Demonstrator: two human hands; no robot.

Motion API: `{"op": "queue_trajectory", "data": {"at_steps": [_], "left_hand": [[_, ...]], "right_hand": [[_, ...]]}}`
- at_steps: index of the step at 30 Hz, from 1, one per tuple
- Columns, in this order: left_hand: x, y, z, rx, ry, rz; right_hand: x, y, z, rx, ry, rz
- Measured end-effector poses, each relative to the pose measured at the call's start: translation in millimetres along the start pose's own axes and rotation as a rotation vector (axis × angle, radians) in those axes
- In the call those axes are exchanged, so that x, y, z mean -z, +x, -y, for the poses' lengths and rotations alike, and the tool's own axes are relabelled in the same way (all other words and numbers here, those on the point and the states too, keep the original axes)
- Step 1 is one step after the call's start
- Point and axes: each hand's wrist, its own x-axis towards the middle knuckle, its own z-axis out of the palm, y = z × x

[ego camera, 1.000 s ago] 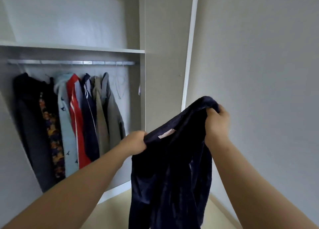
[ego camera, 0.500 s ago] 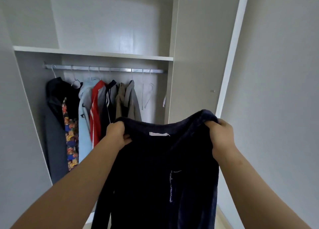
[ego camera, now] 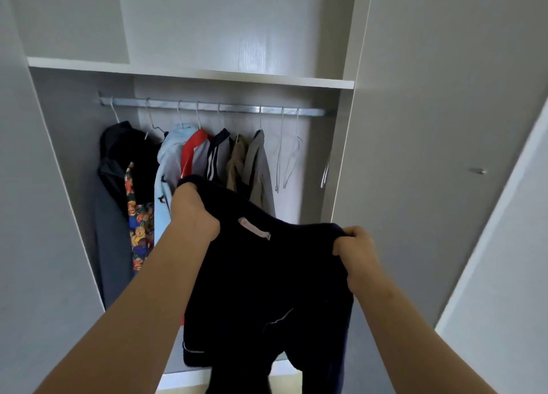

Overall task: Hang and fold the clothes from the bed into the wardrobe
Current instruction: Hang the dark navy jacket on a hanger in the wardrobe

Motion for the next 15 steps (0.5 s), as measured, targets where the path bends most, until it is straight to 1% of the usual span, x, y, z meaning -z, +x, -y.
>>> {"op": "queue_trajectory", "data": {"at_steps": [2, 5, 8, 12, 15], "left_hand": [[-8, 27, -8, -0.01, -0.047, 0.032], [-25, 68, -25, -0.007, -0.042, 0.014], [-37, 99, -42, 0.019, -0.022, 0.028], [-42, 135, -49, 0.064, -0.015, 0.053], [-38, 165, -53, 0.088, 0.018, 0.003]], "right_hand": [[-23, 24, -2, -0.012, -0.021, 0.006], [-62, 62, 0, -0.04, -0.055, -0.001], [-100, 98, 9, -0.04, -0.002, -0.025], [-146, 134, 23, -0.023, 0.072, -0.001], [-170, 153, 22, -0.001, 0.072, 0.002]]}}
